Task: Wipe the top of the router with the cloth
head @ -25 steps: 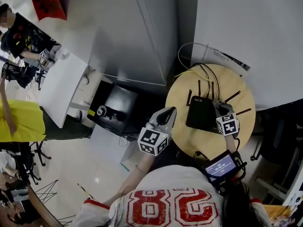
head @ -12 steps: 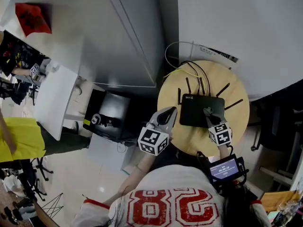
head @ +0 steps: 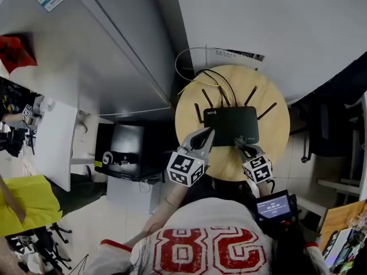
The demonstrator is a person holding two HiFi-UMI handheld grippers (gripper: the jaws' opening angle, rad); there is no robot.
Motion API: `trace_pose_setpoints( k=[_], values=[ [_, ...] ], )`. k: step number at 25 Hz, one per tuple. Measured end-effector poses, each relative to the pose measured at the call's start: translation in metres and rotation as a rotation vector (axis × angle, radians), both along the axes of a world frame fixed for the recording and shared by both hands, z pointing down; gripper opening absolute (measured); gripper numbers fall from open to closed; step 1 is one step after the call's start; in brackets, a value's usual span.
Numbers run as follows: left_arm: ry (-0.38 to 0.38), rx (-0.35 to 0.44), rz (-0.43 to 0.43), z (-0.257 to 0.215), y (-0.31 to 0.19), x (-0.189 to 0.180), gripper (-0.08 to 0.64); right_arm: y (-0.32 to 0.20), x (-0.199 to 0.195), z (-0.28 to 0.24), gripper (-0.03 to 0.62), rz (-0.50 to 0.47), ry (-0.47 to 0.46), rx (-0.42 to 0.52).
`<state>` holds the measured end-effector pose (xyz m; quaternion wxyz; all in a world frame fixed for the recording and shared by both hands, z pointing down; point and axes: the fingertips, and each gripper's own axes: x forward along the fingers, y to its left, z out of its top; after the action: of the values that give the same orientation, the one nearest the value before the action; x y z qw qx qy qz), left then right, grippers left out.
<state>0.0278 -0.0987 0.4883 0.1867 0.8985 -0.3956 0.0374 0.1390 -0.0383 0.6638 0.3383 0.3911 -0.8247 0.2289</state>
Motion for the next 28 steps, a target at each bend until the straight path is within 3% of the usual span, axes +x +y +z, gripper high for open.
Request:
trace_pose_setpoints(
  k=[5, 10, 18, 28],
  values=[
    [0.009, -0.002, 0.046, 0.001, 0.005, 0.016, 0.005, 0.008, 0.003, 0.002, 0.038, 0.015, -0.005, -0.01],
    [0.004, -0.004, 0.037, 0.001, 0.008, 0.013, 0.005, -0.009, 0.017, -0.004, 0.038, 0.05, -0.019, 0.019],
    [-0.014, -0.002, -0.074, 0.001, 0.001, -0.021, 0.005, -0.068, 0.041, -0.009, 0.038, 0.068, 0.02, 0.061],
    [-0.035, -0.01, -0.218, 0.002, -0.004, -0.064, 0.005, -0.125, 0.045, -0.007, 0.038, 0.04, 0.057, 0.084]
  ],
)
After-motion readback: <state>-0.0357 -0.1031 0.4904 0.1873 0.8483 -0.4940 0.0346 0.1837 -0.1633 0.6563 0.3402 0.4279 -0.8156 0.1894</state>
